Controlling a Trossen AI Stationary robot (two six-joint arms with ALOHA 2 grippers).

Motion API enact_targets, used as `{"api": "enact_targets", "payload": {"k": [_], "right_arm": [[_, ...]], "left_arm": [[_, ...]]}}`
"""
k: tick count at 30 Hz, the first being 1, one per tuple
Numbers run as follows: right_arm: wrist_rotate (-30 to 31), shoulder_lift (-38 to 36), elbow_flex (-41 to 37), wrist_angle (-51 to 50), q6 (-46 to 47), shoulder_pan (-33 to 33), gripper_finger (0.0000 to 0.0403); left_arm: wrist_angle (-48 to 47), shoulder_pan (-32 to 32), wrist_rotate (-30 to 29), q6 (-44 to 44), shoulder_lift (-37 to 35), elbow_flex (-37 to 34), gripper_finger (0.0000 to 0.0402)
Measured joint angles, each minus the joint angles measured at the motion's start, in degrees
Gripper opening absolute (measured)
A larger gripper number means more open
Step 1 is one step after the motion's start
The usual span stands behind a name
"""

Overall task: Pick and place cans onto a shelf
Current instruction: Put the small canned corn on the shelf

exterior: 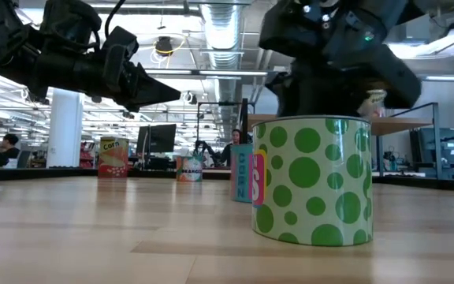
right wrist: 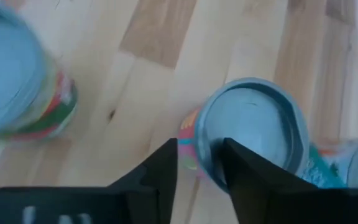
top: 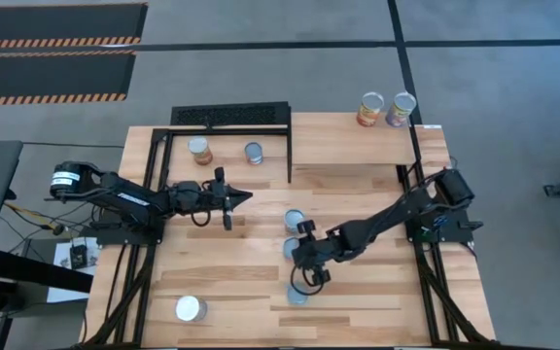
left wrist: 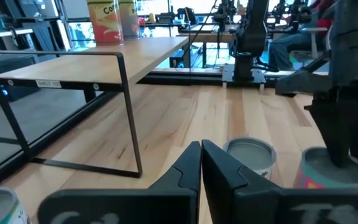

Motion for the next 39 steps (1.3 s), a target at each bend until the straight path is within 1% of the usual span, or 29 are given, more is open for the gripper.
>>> {"api": "enact_targets", "payload": {"k": [4,8,10,13,17,20,22,25,28,30,33,35,39], "right_arm": [[0.6,1.0,1.0,-1.7,-1.3,0.0,0.0078],[-0.1,-1.2,2.6,-7.4,-1.3,-0.3,0.0019],[-0.3,-4.1,4.3,-10.0,-1.6,-0.6,0.0011],[-0.1,-10.4,7.7,-15.5,-0.6,-2.3,0.0023],[3.4,-17.2,12.6,-25.3,1.2,-6.6,0.003],[7.5,-21.7,16.9,-31.7,1.3,-12.3,0.002],[8.1,-22.9,18.6,-34.7,0.6,-18.0,0.0016],[6.6,-23.1,20.0,-37.4,-1.3,-27.9,0.0019],[2.8,-22.3,20.3,-39.1,-4.4,-38.3,0.0024],[0.5,-20.4,20.3,-38.8,-6.7,-43.7,0.0024],[-1.5,-17.8,20.2,-37.9,-10.3,-49.7,0.0021],[-2.8,-16.4,20.3,-36.2,-11.1,-52.8,0.0021],[-4.3,-13.8,20.2,-34.0,-11.2,-56.4,0.0025]], "left_arm": [[0.0,0.0,0.0,0.0,0.0,0.0,0.0004],[-0.1,0.0,0.0,0.0,0.0,0.0,0.0004],[-0.1,0.0,0.0,0.0,0.0,0.0,0.0004],[-0.1,0.0,0.0,0.0,0.0,0.0,0.0004],[-0.2,0.0,0.0,0.0,0.0,0.0,0.0004],[-0.2,0.0,0.0,0.0,0.0,0.0,0.0004],[0.0,0.0,0.0,0.0,0.0,0.0,0.0004],[0.0,0.0,0.0,0.0,0.0,0.0,0.0004],[-0.1,0.0,0.0,0.0,0.0,0.0,0.0004],[-0.2,0.0,0.0,0.0,0.0,0.0,0.0004],[-0.4,0.0,0.0,0.0,0.0,0.0,0.0004],[-0.5,0.0,0.0,0.0,0.0,0.0,0.0004],[-0.4,0.0,0.0,-0.1,0.0,0.0,0.0004]]}}
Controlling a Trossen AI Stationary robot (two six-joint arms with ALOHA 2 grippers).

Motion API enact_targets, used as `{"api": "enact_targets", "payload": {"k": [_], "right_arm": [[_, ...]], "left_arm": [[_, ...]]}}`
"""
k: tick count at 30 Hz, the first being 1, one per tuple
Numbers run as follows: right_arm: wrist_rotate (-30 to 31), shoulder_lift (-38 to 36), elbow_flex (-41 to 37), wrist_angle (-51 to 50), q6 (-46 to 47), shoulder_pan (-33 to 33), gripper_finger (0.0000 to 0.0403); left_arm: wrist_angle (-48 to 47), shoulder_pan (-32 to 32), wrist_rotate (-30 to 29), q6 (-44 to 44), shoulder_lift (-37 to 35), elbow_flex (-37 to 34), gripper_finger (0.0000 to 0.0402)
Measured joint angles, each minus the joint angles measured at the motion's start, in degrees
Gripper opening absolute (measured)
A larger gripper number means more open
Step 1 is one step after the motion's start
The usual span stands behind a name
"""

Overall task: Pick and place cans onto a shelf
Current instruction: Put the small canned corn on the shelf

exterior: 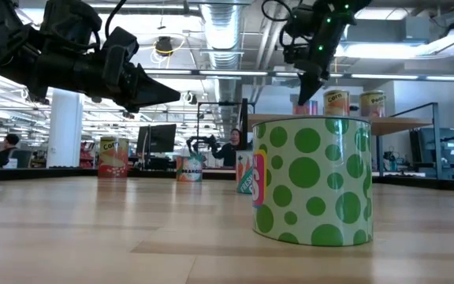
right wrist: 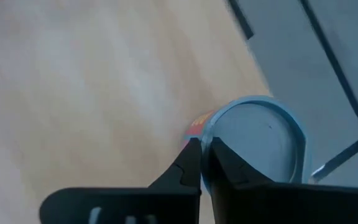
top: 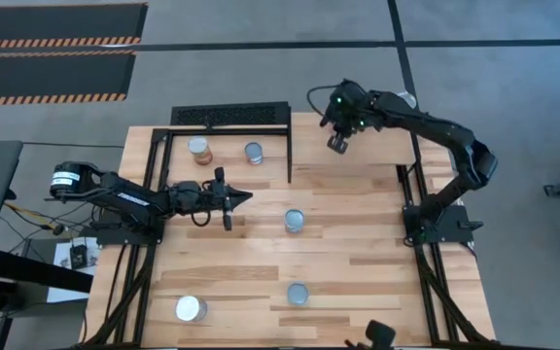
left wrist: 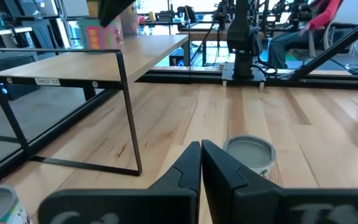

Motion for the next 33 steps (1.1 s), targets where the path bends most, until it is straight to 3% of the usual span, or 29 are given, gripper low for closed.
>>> {"api": "enact_targets", "payload": {"k": [21,29,33], "right_arm": [[-0.2,1.2,0.1,2.9,2.8,-4.7,0.0034],[0.3,1.2,0.0,3.2,3.5,-4.7,0.0073],[3.6,1.0,0.0,5.3,3.4,-4.4,0.0096]], "left_arm": [[-0.1,0.0,0.0,0.0,0.0,0.0,0.0004],[-0.1,0.0,0.0,0.0,0.0,0.0,0.0004],[-0.1,0.0,0.0,0.0,0.0,0.0,0.0004]]}}
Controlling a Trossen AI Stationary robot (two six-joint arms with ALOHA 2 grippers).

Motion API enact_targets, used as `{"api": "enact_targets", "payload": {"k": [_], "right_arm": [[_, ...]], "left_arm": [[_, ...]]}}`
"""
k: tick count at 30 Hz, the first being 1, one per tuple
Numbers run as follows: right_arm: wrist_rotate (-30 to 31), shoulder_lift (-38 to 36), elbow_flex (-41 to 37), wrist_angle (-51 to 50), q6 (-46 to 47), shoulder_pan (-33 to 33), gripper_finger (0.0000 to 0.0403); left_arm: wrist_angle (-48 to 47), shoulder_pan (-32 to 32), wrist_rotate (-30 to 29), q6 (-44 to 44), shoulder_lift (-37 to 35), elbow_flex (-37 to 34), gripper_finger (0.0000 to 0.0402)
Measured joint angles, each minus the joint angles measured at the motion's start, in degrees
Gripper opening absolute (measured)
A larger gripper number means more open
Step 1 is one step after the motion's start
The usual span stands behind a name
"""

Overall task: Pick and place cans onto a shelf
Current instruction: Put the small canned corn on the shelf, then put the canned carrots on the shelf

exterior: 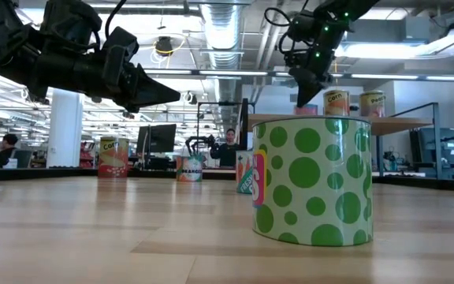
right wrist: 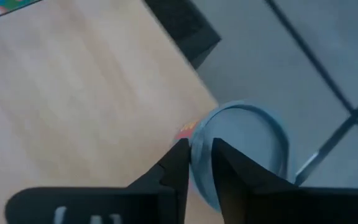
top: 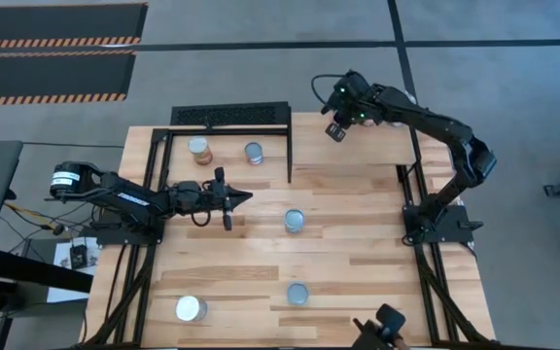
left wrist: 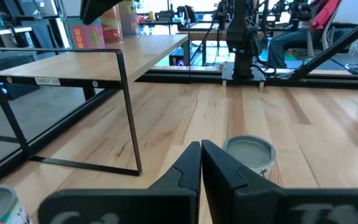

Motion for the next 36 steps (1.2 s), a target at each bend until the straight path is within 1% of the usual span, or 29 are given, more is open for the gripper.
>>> {"api": "enact_targets", "payload": {"k": [4,7,9,11,14,15,19,21,24,26,29,31,34,36], "right_arm": [[3.7,-3.4,0.0,1.5,-2.3,1.2,0.0107],[3.1,-7.5,0.0,1.2,-2.7,3.0,0.0099],[1.1,-10.4,-0.7,0.9,-2.8,4.8,0.0083],[-1.4,-13.3,-2.3,0.8,-2.8,7.0,0.0058],[-5.7,-17.7,-7.4,1.9,-2.8,10.7,0.0015],[-6.5,-19.3,-9.7,3.5,-2.5,12.1,0.001],[-7.3,-25.9,-20.4,12.3,1.0,18.9,0.0016],[-7.3,-28.5,-26.0,17.7,2.9,22.9,0.0013],[-7.2,-31.5,-33.7,27.8,6.3,29.5,0.0005],[-7.0,-32.4,-38.3,35.6,7.9,33.9,0.0008],[-5.5,-32.2,-44.3,47.9,9.5,40.2,0.0012],[-4.5,-30.7,-47.5,55.9,11.0,43.7,0.0011],[-4.0,-27.1,-50.9,64.3,12.5,47.7,0.0012],[-3.1,-24.2,-52.1,67.9,13.7,49.6,0.0018]], "left_arm": [[-0.1,0.0,0.0,0.0,0.0,0.0,0.0004],[-0.5,0.0,0.0,0.0,0.0,0.0,0.0004],[-0.8,0.0,0.0,0.0,0.0,0.0,0.0004],[-1.0,0.0,0.0,0.1,0.0,0.0,0.0004],[-1.3,0.0,1.9,0.4,0.0,0.0,0.0004],[-1.3,0.0,2.6,0.6,0.0,0.0,0.0004],[-1.3,0.0,3.1,0.5,0.0,0.0,0.0004],[-1.3,0.0,3.1,0.6,0.0,0.0,0.0004],[-1.3,0.0,3.1,0.6,0.0,0.0,0.0004],[-1.3,0.0,3.4,0.6,0.0,0.0,0.0004],[-1.3,0.0,3.5,0.6,0.0,0.0,0.0004],[-1.3,0.0,3.5,0.6,0.0,0.0,0.0004],[-1.3,0.0,3.5,0.6,0.0,0.0,0.0004],[-1.2,0.0,3.5,0.6,0.0,0.0,0.0004]]}}
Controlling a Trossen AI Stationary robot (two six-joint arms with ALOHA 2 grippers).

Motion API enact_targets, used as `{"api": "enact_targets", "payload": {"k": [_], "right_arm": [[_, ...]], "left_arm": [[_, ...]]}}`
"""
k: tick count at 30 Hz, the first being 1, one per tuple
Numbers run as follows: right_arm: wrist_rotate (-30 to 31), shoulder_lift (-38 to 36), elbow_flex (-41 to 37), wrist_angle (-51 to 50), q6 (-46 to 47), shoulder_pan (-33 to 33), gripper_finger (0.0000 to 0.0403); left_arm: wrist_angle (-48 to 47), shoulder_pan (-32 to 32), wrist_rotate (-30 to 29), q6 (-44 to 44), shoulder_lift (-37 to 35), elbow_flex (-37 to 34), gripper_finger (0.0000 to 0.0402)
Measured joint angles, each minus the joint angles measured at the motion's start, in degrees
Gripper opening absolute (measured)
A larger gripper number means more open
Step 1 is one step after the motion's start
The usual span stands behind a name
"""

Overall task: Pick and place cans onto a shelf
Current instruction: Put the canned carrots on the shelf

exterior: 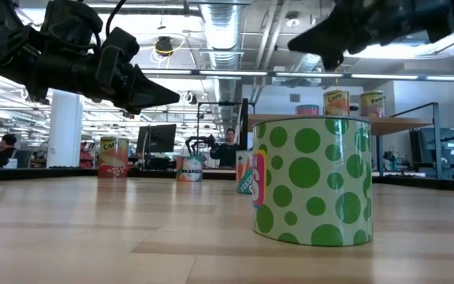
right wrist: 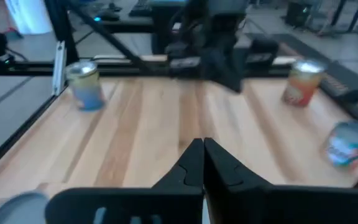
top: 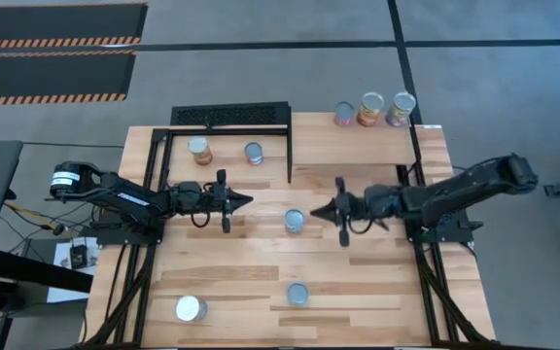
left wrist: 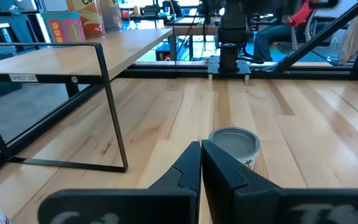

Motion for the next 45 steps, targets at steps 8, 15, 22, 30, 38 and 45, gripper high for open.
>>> {"api": "enact_targets", "payload": {"k": [8,15,22,30,38,45], "right_arm": [[9.1,12.6,0.5,2.7,3.3,2.8,0.009],[9.9,22.5,7.7,-6.2,-0.6,2.7,0.0176],[9.8,28.0,17.3,-21.5,-6.9,2.4,0.0204],[10.3,33.9,24.7,-32.6,-8.3,1.5,0.0129],[9.1,32.5,29.0,-42.1,-8.1,2.2,0.0018],[9.8,23.6,38.3,-55.1,1.4,0.9,0.0022]], "left_arm": [[0.0,0.0,0.0,0.0,0.0,0.0,0.0004],[-0.3,0.0,0.0,0.0,0.0,0.0,0.0004],[-1.1,0.0,-0.5,0.4,0.0,0.0,0.0004],[-1.4,0.0,-0.5,1.0,0.0,0.0,0.0004],[-1.4,0.0,-0.5,1.0,0.0,0.0,0.0004],[-1.3,0.0,-0.5,1.0,0.0,0.0,0.0004]]}}
